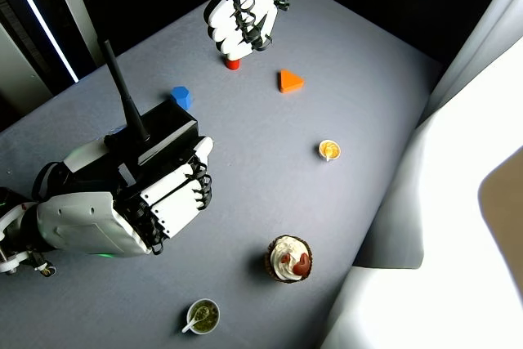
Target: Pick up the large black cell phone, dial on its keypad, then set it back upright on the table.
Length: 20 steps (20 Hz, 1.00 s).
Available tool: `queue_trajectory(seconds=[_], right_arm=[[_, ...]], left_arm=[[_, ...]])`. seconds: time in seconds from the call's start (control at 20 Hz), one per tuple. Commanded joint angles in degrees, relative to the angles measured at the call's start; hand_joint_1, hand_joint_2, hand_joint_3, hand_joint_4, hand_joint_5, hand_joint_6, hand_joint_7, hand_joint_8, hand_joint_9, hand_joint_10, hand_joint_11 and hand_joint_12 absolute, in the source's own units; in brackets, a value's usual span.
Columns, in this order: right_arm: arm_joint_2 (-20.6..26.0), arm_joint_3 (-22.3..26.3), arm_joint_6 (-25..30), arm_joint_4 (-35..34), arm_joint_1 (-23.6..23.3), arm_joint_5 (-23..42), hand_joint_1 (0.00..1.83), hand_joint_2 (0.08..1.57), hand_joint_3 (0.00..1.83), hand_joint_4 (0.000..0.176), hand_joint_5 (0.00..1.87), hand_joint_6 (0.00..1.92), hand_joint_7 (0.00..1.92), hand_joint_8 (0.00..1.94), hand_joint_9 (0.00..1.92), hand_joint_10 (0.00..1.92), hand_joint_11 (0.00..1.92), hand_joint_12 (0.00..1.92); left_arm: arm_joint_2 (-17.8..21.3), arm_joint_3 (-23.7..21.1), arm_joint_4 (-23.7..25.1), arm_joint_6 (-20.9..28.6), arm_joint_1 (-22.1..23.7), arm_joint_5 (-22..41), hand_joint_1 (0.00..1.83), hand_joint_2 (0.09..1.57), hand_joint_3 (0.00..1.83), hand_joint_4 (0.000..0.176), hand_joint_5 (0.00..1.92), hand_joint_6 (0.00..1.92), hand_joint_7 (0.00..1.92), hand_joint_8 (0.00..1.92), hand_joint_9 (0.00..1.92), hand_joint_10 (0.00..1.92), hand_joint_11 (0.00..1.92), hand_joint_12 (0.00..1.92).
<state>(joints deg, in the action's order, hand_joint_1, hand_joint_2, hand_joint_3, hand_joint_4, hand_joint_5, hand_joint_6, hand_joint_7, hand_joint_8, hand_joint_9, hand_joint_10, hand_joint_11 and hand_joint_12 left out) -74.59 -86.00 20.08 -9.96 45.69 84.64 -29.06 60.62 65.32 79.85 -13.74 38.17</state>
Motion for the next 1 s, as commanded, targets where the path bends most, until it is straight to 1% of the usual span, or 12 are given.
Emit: queue_trajectory(seconds=[0.0,0.1,0.15,0.25,0.35,0.4,0.45,0.55,0.6,0.65,0.75,0.95], right_arm=[[0.6,-0.3,1.1,-1.3,0.1,8.1,1.37,1.13,0.00,0.000,0.93,0.95,0.85,1.13,0.92,1.24,0.88,1.01],[0.6,-0.4,1.1,-1.3,0.1,8.1,1.37,1.14,0.00,0.000,0.90,0.98,0.85,1.13,0.91,1.27,0.85,1.02],[0.6,-0.5,1.1,-1.3,0.1,8.1,1.20,1.17,0.00,0.003,0.92,1.04,0.83,1.25,0.87,0.68,0.76,1.11],[0.6,-0.8,1.1,-1.3,0.1,8.1,1.18,1.19,0.00,0.008,0.88,1.09,0.79,1.33,0.86,0.57,0.69,1.18],[0.6,-1.0,1.1,-1.3,0.1,8.0,1.17,1.19,0.00,0.023,0.85,1.14,0.83,1.28,0.87,0.53,0.69,1.22],[0.6,-1.0,1.1,-1.3,0.1,7.7,1.11,1.20,0.00,0.000,0.82,1.21,0.78,0.66,0.85,0.50,0.63,1.27],[0.6,-1.1,1.1,-1.3,0.1,7.6,1.08,1.20,0.00,0.000,0.81,1.24,0.84,0.31,0.85,0.47,0.60,1.29],[0.6,-1.3,1.1,-1.3,0.1,7.6,1.04,1.21,0.00,0.000,0.79,1.27,0.90,0.06,0.85,0.41,0.55,1.31],[0.6,-1.3,1.1,-1.3,0.1,7.6,1.01,1.15,0.00,0.000,0.73,0.56,0.89,0.03,0.85,0.37,0.54,1.29],[0.6,-1.3,1.1,-1.3,0.1,7.6,0.99,1.15,0.00,0.000,0.77,0.22,0.86,0.00,0.85,0.32,0.52,1.28],[0.6,-1.3,1.1,-1.3,0.1,7.6,0.96,1.13,0.00,0.000,0.79,0.04,0.80,0.00,0.83,0.24,0.49,1.21],[0.6,-1.3,1.1,-1.3,0.1,7.6,0.94,1.10,0.00,0.000,0.75,0.00,0.69,0.00,0.70,0.09,0.39,1.10]], left_arm=[[0.6,-0.3,-4.0,0.8,1.2,3.7,0.15,1.24,0.00,0.000,0.36,0.01,0.35,0.00,0.30,0.00,0.00,0.69],[0.6,-0.3,-4.0,0.8,1.2,3.7,0.11,1.26,0.00,0.000,0.34,0.00,0.35,0.00,0.30,0.00,0.00,0.62],[0.6,-0.3,-4.0,0.8,1.2,3.7,0.11,1.26,0.00,0.000,0.32,0.00,0.33,0.00,0.28,0.00,0.00,0.54],[0.6,-0.3,-4.0,0.7,1.2,3.7,0.14,1.25,0.00,0.000,0.33,0.00,0.35,0.00,0.30,0.01,0.00,0.60],[0.6,-0.3,-4.0,0.7,1.2,3.7,0.13,1.25,0.00,0.000,0.33,0.00,0.36,0.01,0.31,0.01,0.00,0.61],[0.6,-0.3,-4.0,0.7,1.2,3.7,0.13,1.25,0.00,0.000,0.32,0.00,0.36,0.00,0.31,0.01,0.00,0.64],[0.6,-0.3,-4.0,0.7,1.2,3.7,0.12,1.24,0.00,0.000,0.32,0.00,0.36,0.00,0.31,0.00,0.00,0.64],[0.6,-0.3,-4.0,0.7,1.2,3.7,0.15,1.23,0.00,0.000,0.36,0.01,0.38,0.01,0.33,0.01,0.00,0.70],[0.6,-0.3,-4.0,0.7,1.2,3.7,0.11,1.24,0.00,0.000,0.33,0.00,0.37,0.00,0.32,0.00,0.00,0.66],[0.6,-0.3,-4.0,0.7,1.2,3.7,0.14,1.23,0.00,0.000,0.36,0.01,0.39,0.01,0.34,0.01,0.00,0.70],[0.6,-0.3,-4.0,0.7,1.2,3.7,0.16,1.22,0.00,0.000,0.36,0.00,0.40,0.00,0.34,0.01,0.00,0.71],[0.6,-0.3,-4.0,0.7,1.2,3.7,0.21,1.21,0.00,0.000,0.36,0.00,0.40,0.00,0.35,0.00,0.00,0.75]])
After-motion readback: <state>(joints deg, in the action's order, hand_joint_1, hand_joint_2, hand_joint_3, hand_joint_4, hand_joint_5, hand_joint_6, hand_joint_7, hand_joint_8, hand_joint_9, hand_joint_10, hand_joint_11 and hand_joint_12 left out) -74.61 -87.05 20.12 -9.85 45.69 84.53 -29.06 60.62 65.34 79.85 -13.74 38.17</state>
